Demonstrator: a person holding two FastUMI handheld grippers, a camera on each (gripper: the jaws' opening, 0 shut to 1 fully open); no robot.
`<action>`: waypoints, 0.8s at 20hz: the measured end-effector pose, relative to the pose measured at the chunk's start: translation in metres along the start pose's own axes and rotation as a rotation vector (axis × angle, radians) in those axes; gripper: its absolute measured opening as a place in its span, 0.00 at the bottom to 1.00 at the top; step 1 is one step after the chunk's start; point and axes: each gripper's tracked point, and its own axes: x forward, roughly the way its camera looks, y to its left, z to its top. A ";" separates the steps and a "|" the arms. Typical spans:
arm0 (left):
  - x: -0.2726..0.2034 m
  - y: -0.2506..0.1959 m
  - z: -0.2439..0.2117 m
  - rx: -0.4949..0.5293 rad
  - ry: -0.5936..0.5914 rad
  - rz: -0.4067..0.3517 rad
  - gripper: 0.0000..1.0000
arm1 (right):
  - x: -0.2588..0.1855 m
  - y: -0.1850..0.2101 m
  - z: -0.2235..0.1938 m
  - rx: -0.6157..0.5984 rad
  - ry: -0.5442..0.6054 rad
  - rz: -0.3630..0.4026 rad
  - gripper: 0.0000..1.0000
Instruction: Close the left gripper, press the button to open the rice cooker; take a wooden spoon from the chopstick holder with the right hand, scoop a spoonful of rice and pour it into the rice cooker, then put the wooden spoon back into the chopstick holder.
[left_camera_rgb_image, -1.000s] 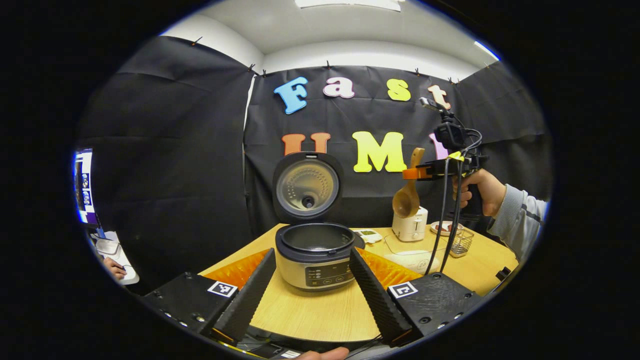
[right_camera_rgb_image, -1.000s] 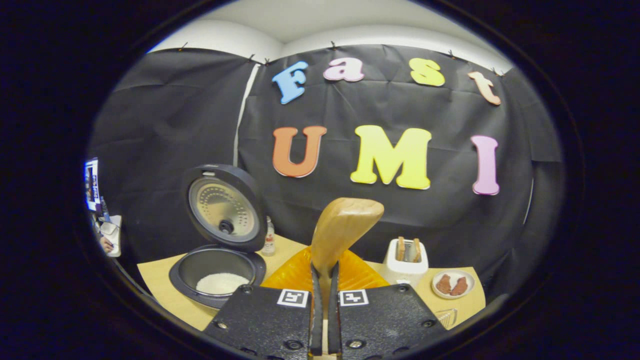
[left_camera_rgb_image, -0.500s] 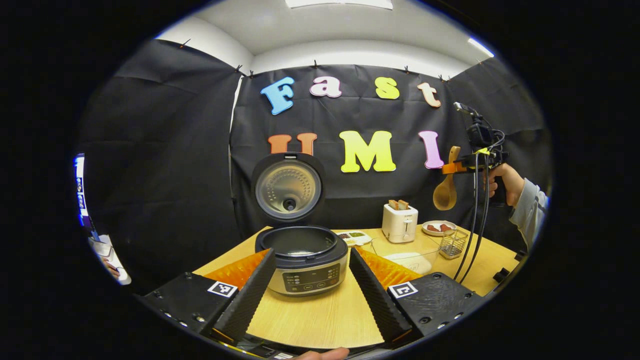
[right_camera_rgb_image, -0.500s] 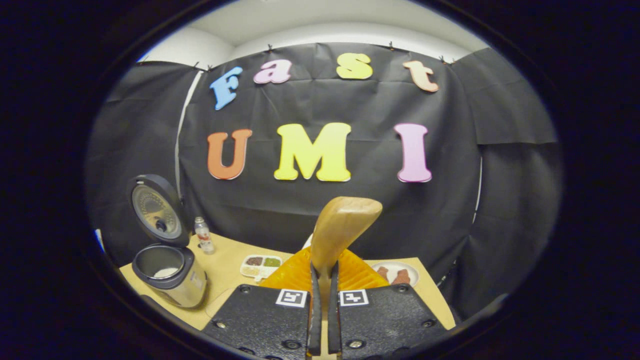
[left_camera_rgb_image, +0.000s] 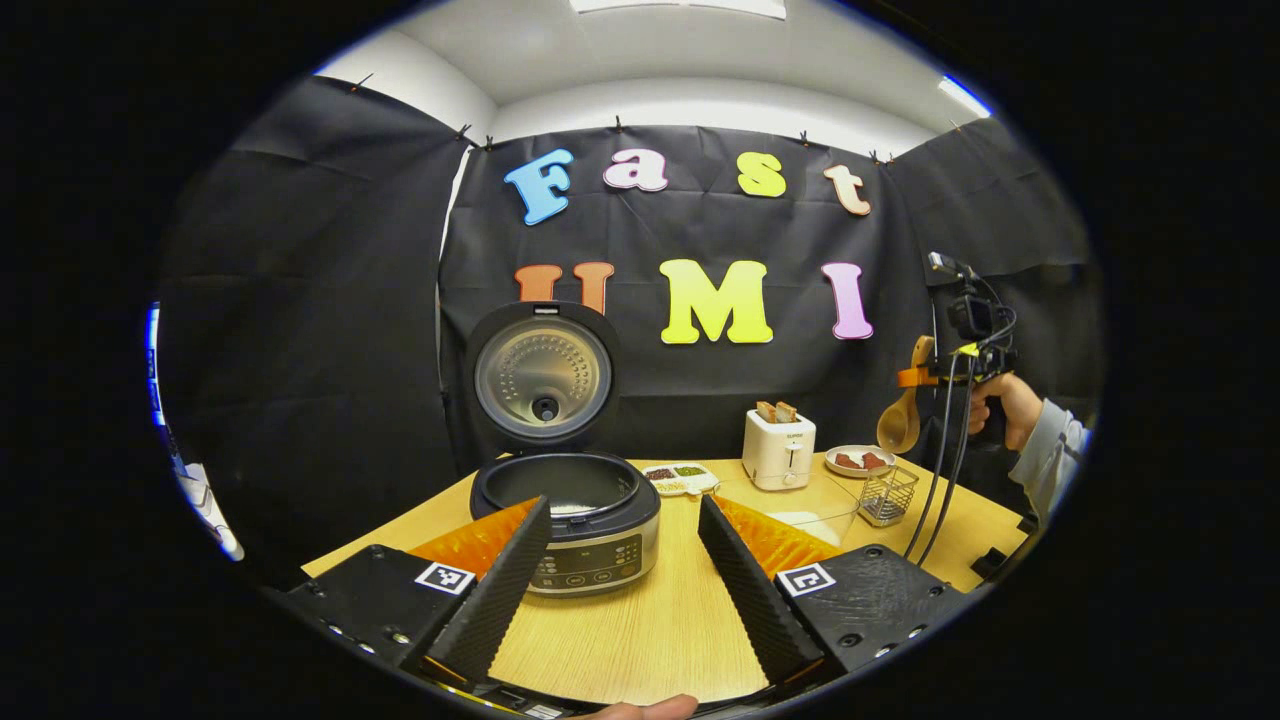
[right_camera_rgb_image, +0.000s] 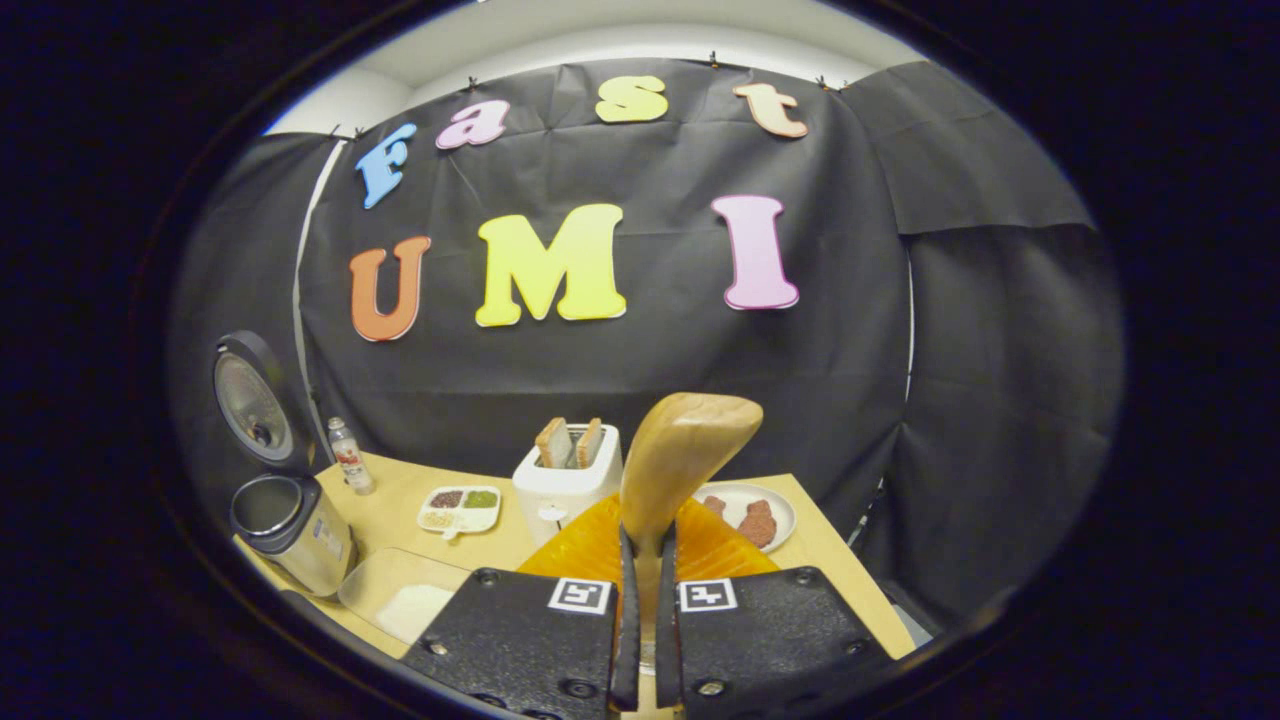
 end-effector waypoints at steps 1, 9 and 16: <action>0.000 -0.001 0.000 -0.003 -0.003 0.003 0.94 | 0.005 -0.006 -0.009 -0.008 0.006 -0.014 0.12; 0.006 -0.018 0.001 0.012 -0.008 -0.014 0.94 | 0.022 -0.016 -0.042 0.077 0.039 0.043 0.17; 0.014 -0.019 0.004 -0.022 -0.007 -0.010 0.94 | 0.011 -0.039 -0.024 0.040 -0.043 -0.042 0.87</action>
